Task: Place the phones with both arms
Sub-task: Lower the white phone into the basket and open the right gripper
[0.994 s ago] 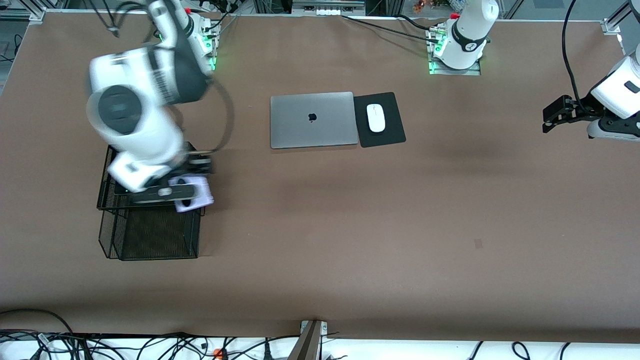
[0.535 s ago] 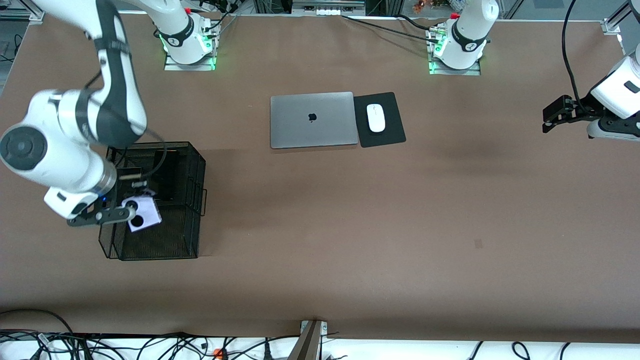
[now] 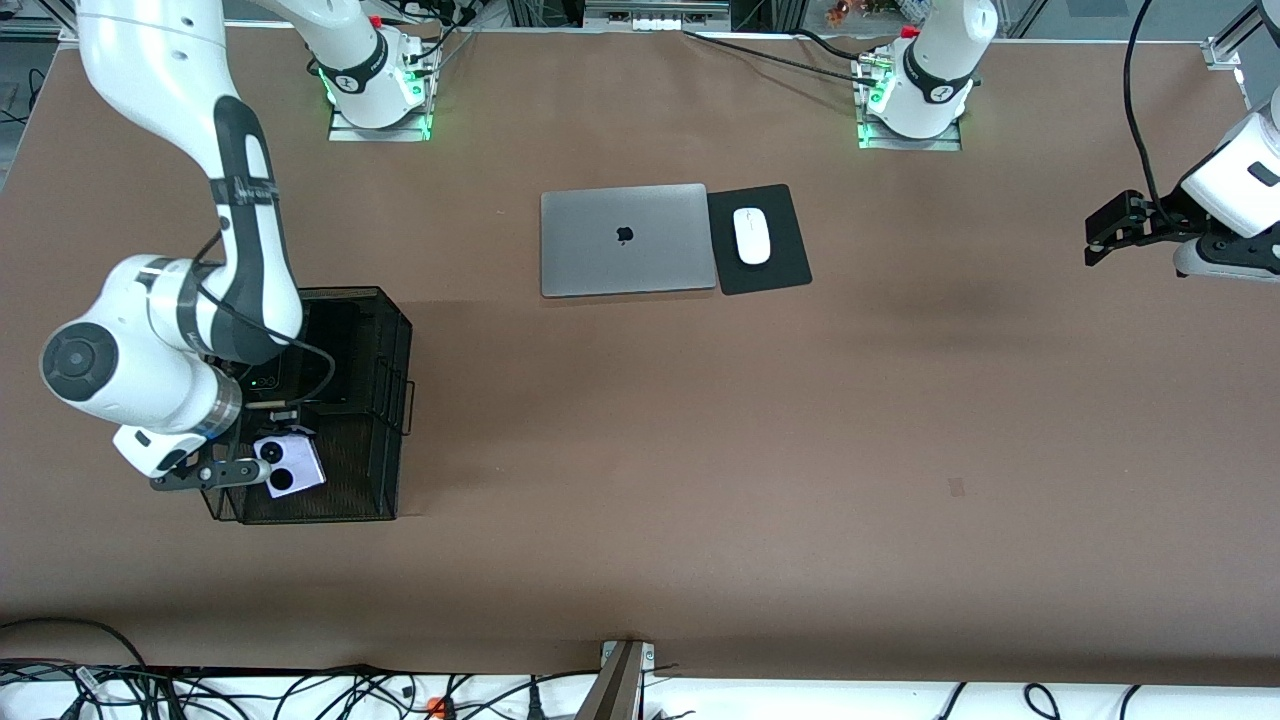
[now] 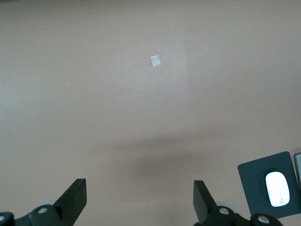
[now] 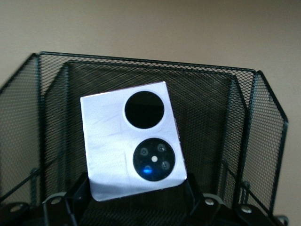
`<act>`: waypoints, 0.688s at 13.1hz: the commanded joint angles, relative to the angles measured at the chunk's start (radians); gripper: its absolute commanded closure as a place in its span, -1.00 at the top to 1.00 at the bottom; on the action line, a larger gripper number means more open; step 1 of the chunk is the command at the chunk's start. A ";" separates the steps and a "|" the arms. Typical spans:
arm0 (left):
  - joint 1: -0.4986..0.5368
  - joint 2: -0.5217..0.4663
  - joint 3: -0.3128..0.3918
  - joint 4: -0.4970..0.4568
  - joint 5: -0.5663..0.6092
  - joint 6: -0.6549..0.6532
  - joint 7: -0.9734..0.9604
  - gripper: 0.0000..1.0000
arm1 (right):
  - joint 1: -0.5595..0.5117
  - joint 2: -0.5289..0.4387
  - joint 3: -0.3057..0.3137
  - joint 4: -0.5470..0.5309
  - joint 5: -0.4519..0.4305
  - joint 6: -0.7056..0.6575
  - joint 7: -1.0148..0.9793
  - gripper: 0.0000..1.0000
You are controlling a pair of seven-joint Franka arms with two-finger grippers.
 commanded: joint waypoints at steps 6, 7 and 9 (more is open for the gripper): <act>0.001 -0.001 -0.001 0.004 0.002 -0.007 -0.003 1.00 | -0.013 0.051 -0.005 0.013 0.067 0.021 0.045 -1.00; 0.001 -0.001 -0.001 0.004 0.002 -0.007 -0.003 1.00 | -0.014 0.061 -0.005 0.013 0.078 0.032 0.046 -0.92; 0.001 -0.001 -0.001 0.004 0.002 -0.007 -0.003 1.00 | -0.019 0.064 -0.005 0.014 0.096 0.037 0.069 0.97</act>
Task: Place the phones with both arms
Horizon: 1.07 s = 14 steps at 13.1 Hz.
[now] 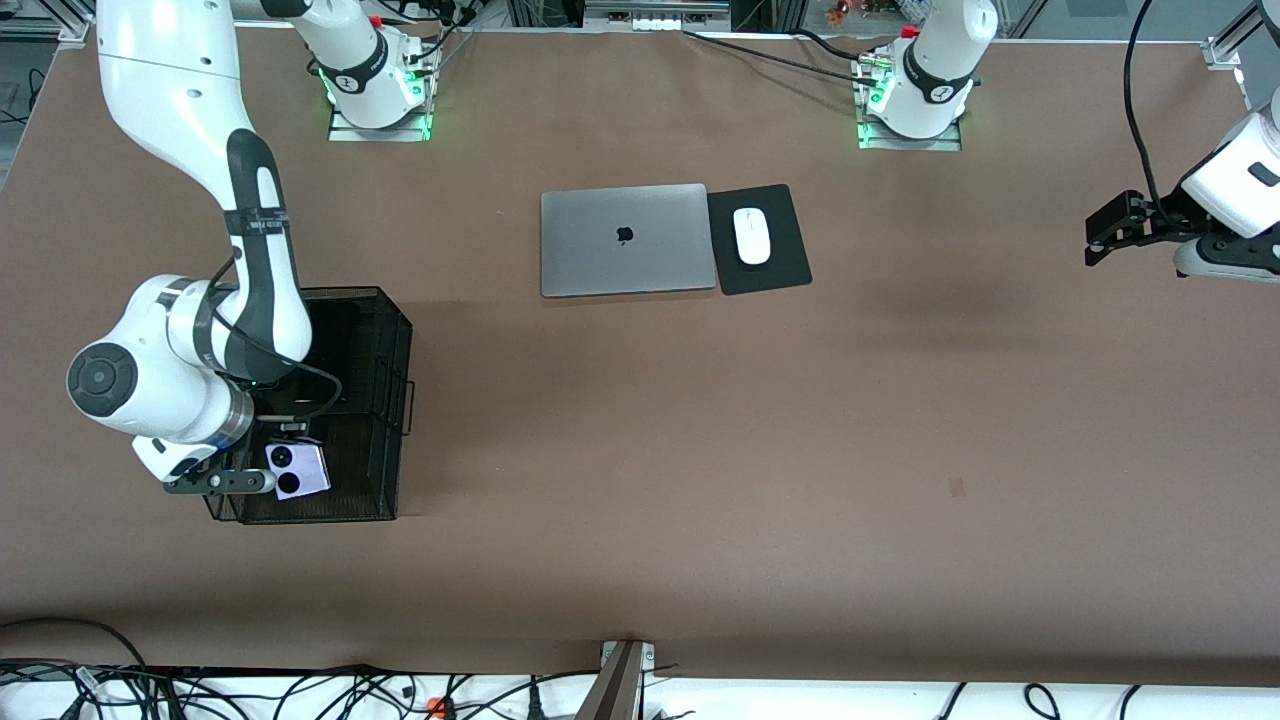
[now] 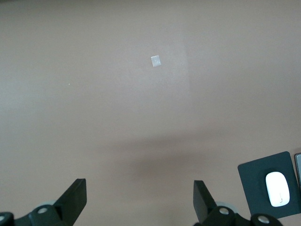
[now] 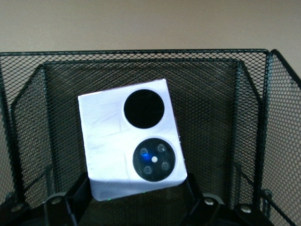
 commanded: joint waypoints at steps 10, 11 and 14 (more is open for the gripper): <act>0.002 -0.001 -0.001 0.004 0.002 -0.005 -0.003 1.00 | 0.025 -0.236 -0.098 0.192 -0.120 -0.590 0.084 1.00; 0.001 -0.001 -0.001 0.004 0.002 -0.005 -0.003 1.00 | 0.025 -0.288 -0.087 0.186 -0.148 -0.649 0.113 1.00; -0.001 -0.001 -0.001 0.004 0.002 -0.005 -0.005 1.00 | -0.018 -0.439 0.001 0.128 -0.235 -0.702 0.153 1.00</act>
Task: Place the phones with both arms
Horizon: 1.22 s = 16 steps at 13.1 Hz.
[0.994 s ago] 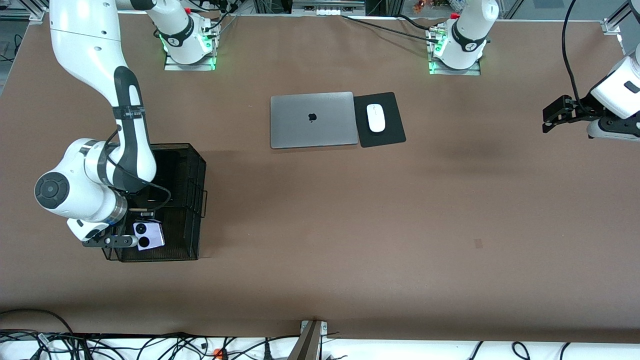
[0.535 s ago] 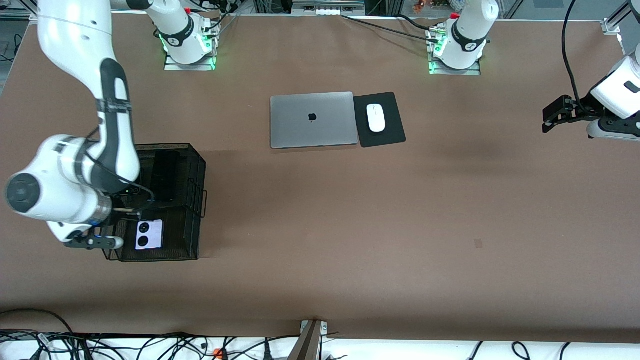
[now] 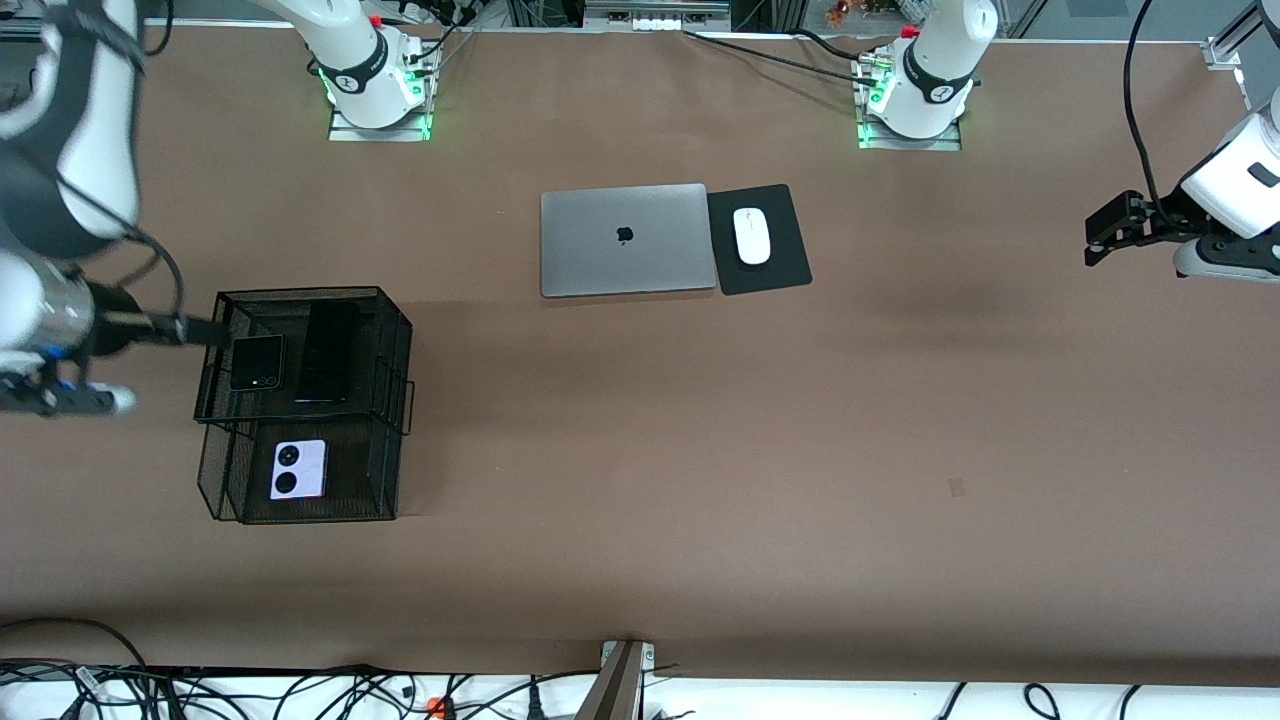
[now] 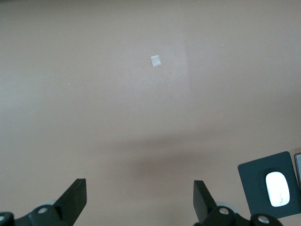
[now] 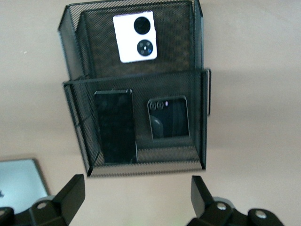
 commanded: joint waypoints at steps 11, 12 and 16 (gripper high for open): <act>0.005 -0.002 0.000 0.004 -0.001 -0.005 0.001 1.00 | -0.573 -0.357 0.600 -0.301 -0.198 0.094 0.089 1.00; 0.005 -0.002 0.000 0.004 -0.002 -0.005 0.001 1.00 | -0.564 -0.356 0.600 -0.301 -0.215 0.104 0.094 1.00; 0.005 0.000 0.000 0.005 -0.013 -0.005 -0.005 1.00 | -0.558 -0.356 0.601 -0.289 -0.217 0.103 0.111 1.00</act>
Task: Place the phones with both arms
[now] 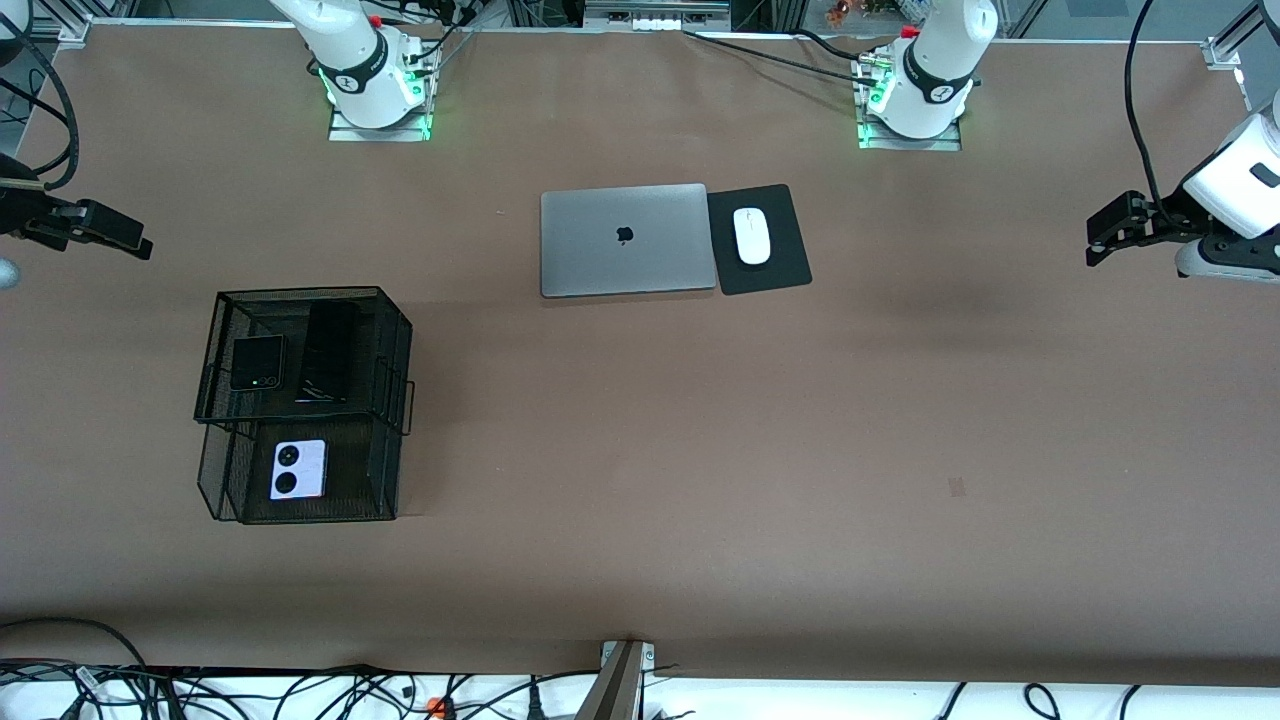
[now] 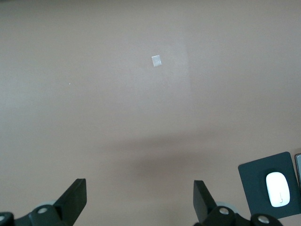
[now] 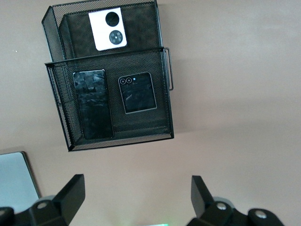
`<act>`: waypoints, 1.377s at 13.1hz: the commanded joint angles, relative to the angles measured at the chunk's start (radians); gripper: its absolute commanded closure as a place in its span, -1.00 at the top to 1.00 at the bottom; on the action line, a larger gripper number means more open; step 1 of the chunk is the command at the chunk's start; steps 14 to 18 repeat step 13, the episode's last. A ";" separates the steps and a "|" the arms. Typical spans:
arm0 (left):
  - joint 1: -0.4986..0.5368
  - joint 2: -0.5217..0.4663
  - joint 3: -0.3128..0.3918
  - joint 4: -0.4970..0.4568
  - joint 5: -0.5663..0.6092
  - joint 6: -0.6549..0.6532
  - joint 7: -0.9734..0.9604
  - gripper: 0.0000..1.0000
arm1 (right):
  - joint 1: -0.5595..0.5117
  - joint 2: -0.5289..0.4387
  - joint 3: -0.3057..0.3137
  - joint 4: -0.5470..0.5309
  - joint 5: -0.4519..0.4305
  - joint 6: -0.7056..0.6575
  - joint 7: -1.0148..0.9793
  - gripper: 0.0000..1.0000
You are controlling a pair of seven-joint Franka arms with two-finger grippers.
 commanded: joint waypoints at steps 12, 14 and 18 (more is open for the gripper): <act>0.006 0.036 0.002 0.048 -0.013 -0.008 0.001 1.00 | -0.010 -0.013 0.018 0.009 0.003 -0.013 0.028 1.00; 0.006 0.036 0.002 0.050 -0.015 -0.008 0.001 1.00 | -0.010 -0.013 0.018 0.009 0.001 -0.013 0.028 1.00; 0.006 0.036 0.002 0.050 -0.015 -0.008 0.001 1.00 | -0.010 -0.013 0.018 0.009 0.001 -0.013 0.028 1.00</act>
